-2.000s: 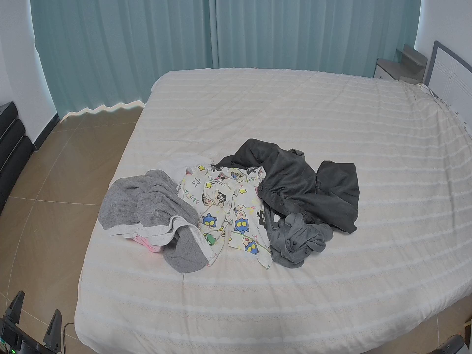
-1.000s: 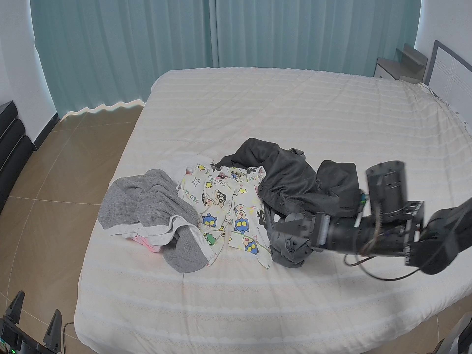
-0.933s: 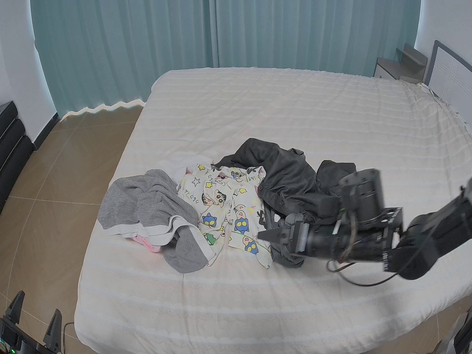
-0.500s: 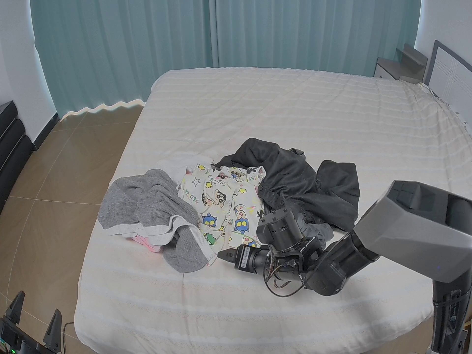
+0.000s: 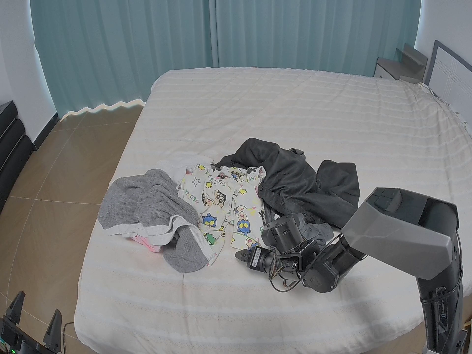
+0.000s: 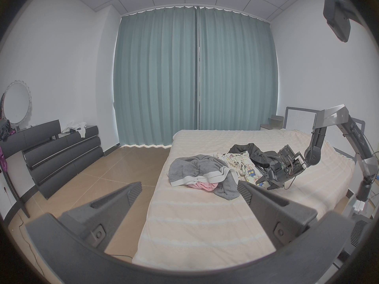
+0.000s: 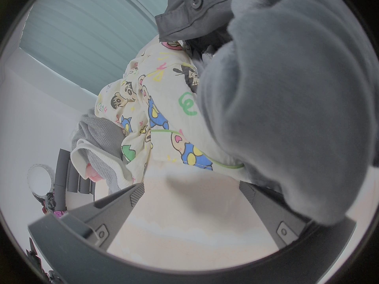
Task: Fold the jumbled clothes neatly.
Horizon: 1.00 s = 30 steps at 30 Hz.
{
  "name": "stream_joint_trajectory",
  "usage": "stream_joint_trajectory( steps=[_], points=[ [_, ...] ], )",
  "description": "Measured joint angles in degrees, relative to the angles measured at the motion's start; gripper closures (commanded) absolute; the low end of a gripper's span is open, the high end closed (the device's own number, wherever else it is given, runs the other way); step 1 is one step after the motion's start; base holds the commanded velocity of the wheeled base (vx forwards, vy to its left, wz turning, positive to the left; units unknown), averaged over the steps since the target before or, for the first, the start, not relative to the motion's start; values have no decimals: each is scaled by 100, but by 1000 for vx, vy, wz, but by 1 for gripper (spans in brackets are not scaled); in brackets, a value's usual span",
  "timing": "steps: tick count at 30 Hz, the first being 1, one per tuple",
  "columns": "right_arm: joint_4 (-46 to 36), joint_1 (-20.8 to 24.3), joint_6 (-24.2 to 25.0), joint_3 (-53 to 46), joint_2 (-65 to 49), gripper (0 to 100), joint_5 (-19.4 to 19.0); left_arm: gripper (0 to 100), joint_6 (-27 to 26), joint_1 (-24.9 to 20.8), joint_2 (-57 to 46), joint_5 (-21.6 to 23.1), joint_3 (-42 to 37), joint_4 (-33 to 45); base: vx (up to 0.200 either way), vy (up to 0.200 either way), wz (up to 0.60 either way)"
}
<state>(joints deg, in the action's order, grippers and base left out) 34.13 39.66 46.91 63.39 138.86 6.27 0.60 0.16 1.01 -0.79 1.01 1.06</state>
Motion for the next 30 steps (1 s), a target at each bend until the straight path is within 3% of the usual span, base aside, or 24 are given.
stream_joint_trajectory(
  steps=[9, 17, 30],
  points=[
    [-105, -27, -27, -239, -207, 0, 558, 0, 0, 0, 0, 1, 0, 0, 0, 0, 0],
    [-725, -22, -17, -339, -557, 0, 555, 0, 0, 0, 0, 0, 0, 0, 0, 0, 0],
    [-786, 149, 134, 367, -185, 0, 596, 0, -2, 0, 0, 1, 0, 0, 0, 0, 0]
  ],
)
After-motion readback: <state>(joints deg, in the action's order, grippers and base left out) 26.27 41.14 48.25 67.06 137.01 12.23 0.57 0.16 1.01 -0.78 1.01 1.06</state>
